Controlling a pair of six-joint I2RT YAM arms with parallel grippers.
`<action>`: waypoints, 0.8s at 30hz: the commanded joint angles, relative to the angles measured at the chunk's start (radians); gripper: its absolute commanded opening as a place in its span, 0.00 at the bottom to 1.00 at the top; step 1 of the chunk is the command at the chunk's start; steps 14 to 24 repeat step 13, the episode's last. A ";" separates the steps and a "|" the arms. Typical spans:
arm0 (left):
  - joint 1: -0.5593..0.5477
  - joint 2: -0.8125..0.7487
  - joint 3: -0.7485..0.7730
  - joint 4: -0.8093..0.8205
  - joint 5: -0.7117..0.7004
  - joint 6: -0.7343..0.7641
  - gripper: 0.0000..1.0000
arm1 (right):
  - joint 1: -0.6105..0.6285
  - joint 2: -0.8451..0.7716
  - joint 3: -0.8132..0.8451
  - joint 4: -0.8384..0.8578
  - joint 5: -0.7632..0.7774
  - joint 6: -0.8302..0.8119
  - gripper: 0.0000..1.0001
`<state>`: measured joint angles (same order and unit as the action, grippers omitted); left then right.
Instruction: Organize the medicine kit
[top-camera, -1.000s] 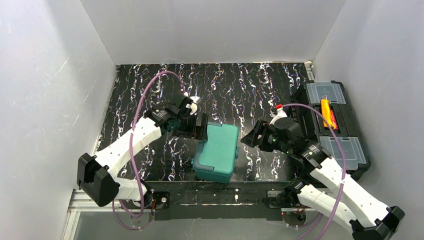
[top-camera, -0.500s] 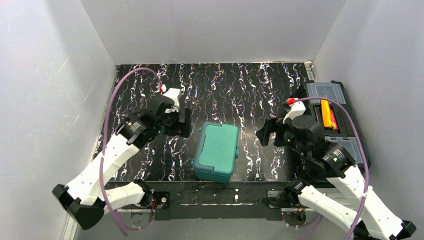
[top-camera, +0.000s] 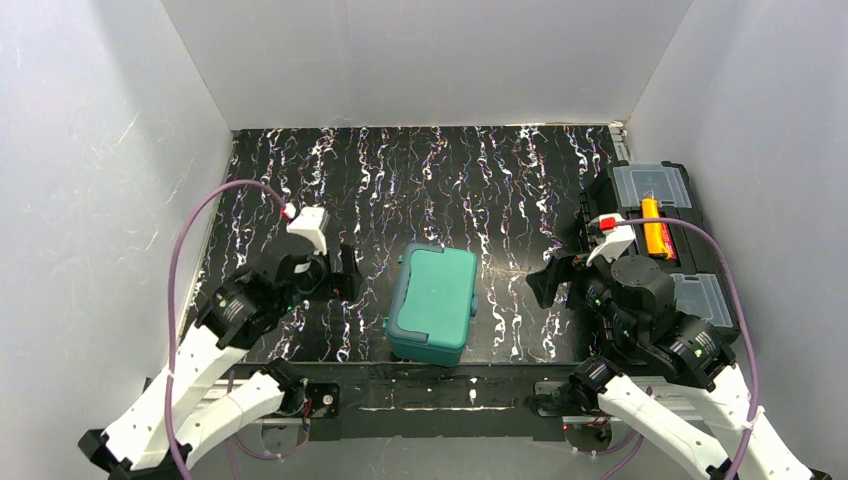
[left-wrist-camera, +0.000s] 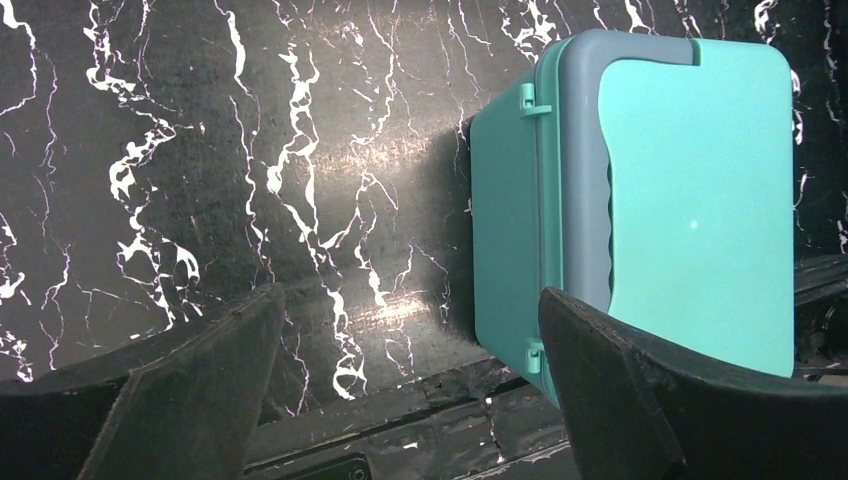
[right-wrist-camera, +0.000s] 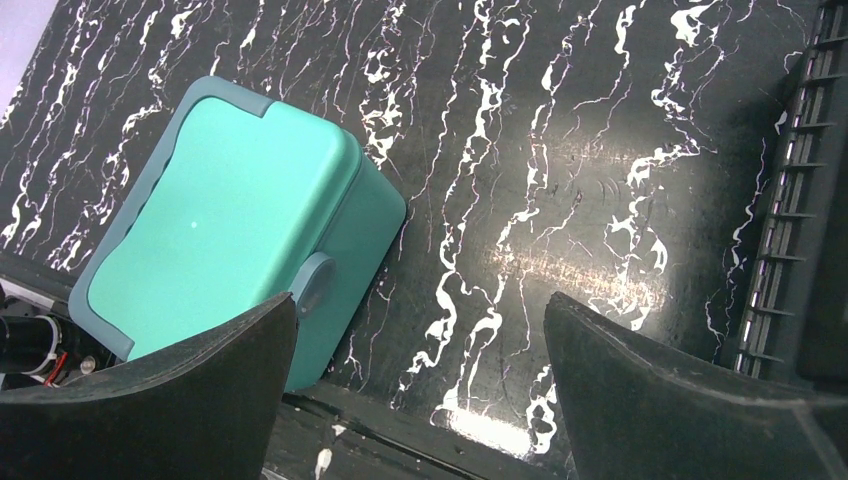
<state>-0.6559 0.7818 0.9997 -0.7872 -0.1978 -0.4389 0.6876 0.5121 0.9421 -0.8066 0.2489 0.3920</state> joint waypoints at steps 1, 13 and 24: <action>0.001 -0.134 -0.064 0.029 -0.027 -0.018 0.98 | 0.003 -0.037 -0.015 0.023 0.020 -0.012 0.98; 0.002 -0.203 -0.100 0.044 -0.038 0.003 0.98 | 0.003 -0.059 -0.030 0.007 0.033 0.016 0.98; 0.002 -0.203 -0.100 0.044 -0.038 0.003 0.98 | 0.003 -0.059 -0.030 0.007 0.033 0.016 0.98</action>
